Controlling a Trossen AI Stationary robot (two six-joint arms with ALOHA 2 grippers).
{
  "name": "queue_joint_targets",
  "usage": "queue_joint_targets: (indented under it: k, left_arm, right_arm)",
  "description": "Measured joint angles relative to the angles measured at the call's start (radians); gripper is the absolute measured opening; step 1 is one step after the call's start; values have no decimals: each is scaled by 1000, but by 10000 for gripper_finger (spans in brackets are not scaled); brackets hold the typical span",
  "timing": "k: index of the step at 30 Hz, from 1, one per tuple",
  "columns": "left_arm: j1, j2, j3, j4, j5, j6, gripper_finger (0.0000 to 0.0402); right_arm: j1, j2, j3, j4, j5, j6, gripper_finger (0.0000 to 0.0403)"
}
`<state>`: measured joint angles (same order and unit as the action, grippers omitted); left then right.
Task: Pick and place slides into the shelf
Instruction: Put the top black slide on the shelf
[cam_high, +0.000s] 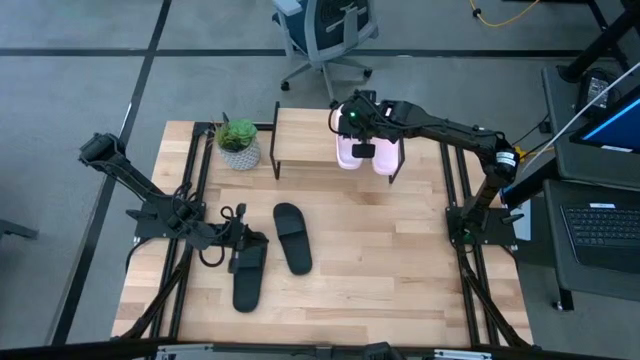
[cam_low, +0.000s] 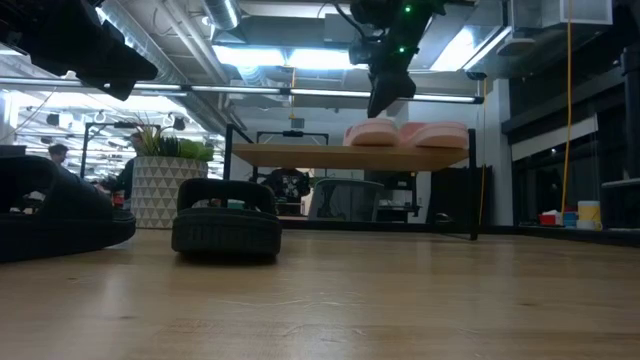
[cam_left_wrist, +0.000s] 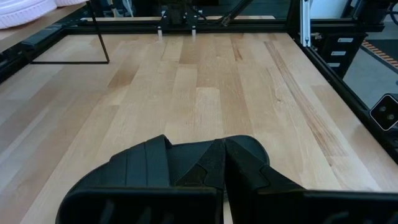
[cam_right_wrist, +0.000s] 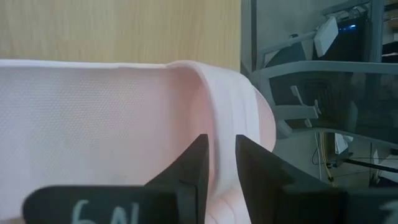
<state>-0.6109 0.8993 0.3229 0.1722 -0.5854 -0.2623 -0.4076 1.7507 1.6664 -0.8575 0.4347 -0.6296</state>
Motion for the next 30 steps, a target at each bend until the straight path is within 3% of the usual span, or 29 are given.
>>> queue_joint_targets:
  k: [12,19,26,30]
  left_arm:
    - [0,0,0,0,0,2,0]
    - [0,0,0,0,0,2,0]
    - [0,0,0,0,0,2,0]
    - [0,0,0,0,0,2,0]
  right_arm:
    - [47,-1,0,0,34,-2,78]
    - [75,-1,87,-61,40,21,9]
    - [84,-2,234,-272,-165,216,6]
    - [123,-19,266,-331,-175,271,20]
